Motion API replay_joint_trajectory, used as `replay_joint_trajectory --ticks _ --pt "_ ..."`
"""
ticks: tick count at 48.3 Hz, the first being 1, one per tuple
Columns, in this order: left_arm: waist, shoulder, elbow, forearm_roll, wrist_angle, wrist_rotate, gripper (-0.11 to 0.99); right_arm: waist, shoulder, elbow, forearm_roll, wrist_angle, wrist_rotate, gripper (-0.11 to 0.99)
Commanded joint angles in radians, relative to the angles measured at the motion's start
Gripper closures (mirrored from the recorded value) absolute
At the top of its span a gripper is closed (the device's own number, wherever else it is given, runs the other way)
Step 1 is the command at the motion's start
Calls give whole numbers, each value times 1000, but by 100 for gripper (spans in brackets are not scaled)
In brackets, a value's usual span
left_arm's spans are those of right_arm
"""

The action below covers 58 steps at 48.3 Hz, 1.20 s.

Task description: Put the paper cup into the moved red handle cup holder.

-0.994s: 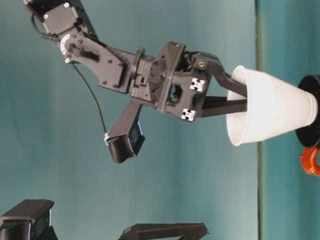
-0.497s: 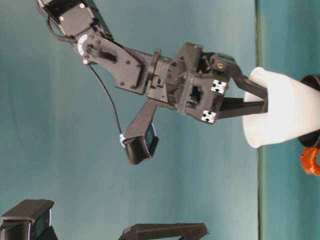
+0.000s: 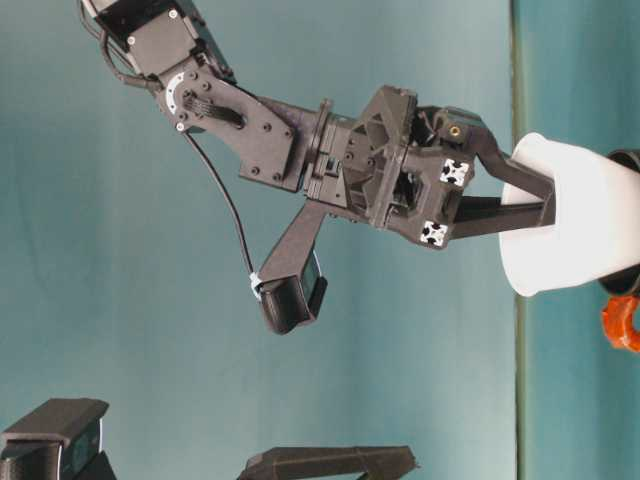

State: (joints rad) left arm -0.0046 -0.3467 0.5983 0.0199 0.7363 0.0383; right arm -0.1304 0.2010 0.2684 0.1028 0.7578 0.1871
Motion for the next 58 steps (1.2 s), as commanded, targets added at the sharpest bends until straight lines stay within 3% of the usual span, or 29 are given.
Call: replay_joint_trajectory --ticks 1,20,28,34,39,46,58 --pt "-2 -8 -14 2 -5 0 -4 6 -3 -12 -2 -3 -2 98" --pt "-2 -6 -14 2 -5 0 -4 18 3 -28 -3 -2 0 97" --pt "-2 -8 -15 2 -5 2 -4 29 5 -31 2 -2 0 90" --pt "-2 -8 -15 2 -5 0 -4 34 5 -31 2 8 8 73" --pt "-2 -8 -17 2 -5 -2 -4 34 0 -31 -6 23 8 45" --pt "-2 -9 -17 2 -6 -2 -4 32 -3 -41 -37 28 8 4" --pt "-2 -12 -12 2 -5 -43 -4 32 -3 -67 -46 28 8 3"
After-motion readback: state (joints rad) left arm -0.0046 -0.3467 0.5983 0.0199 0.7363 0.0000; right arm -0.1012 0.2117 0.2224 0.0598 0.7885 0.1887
